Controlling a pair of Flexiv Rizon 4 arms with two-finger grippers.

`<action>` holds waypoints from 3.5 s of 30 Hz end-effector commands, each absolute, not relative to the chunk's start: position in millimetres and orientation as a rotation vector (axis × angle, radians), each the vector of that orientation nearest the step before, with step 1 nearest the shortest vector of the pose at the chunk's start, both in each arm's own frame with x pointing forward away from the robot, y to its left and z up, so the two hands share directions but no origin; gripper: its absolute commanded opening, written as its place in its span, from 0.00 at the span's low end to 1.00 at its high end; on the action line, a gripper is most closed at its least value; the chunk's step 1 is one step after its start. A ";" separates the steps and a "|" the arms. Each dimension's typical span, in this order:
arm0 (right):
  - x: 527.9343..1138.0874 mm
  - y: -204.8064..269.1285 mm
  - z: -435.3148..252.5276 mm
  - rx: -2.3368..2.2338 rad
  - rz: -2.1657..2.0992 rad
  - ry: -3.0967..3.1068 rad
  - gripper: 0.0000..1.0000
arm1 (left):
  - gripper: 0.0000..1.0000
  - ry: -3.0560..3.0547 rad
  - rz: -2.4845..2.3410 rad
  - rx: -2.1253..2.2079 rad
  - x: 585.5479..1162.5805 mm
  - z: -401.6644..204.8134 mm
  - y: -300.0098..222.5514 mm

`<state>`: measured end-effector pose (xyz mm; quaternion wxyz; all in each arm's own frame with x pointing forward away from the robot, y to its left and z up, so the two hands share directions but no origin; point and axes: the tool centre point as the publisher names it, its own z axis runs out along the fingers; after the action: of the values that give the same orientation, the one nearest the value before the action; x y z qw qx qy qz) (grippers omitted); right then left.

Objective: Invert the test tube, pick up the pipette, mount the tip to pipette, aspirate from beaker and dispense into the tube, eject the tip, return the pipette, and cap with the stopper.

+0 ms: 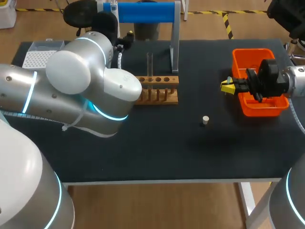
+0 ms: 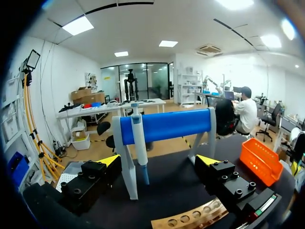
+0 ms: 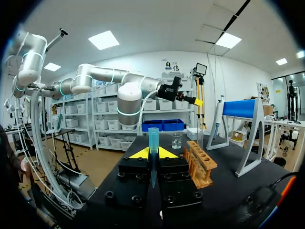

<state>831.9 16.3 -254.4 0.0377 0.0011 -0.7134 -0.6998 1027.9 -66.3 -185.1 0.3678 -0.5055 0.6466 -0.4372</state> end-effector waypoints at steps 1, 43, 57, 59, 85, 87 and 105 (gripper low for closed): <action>831.2 16.1 -254.1 0.003 -2.146 -2.191 0.00 | 1.00 1.666 -1.125 -1.293 1043.6 -187.1 -67.4; 831.2 16.1 -254.1 0.003 -2.146 -2.191 0.00 | 1.00 1.608 -1.133 -1.300 1120.4 -194.7 -51.8; 831.2 16.1 -254.1 0.003 -2.146 -2.191 0.00 | 0.67 1.598 -1.143 -1.307 1135.4 -198.2 -49.3; 831.2 16.1 -254.1 0.003 -2.146 -2.191 0.00 | 0.65 1.596 -1.145 -1.308 1136.8 -198.7 -49.7; 831.2 16.1 -254.1 0.003 -2.146 -2.191 0.00 | 0.45 1.566 -1.158 -1.323 1157.4 -203.4 -50.6; 831.2 16.1 -254.1 0.003 -2.146 -2.191 0.00 | 0.44 1.563 -1.158 -1.324 1158.6 -203.9 -49.9; 831.2 16.1 -254.1 0.003 -2.146 -2.191 0.00 | 0.49 1.549 -1.157 -1.329 1164.6 -205.0 -51.8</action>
<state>831.9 16.3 -254.4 0.0377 0.0011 -0.7134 -0.6998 1161.5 -49.7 -201.7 0.3846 -0.5226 0.6112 -0.4532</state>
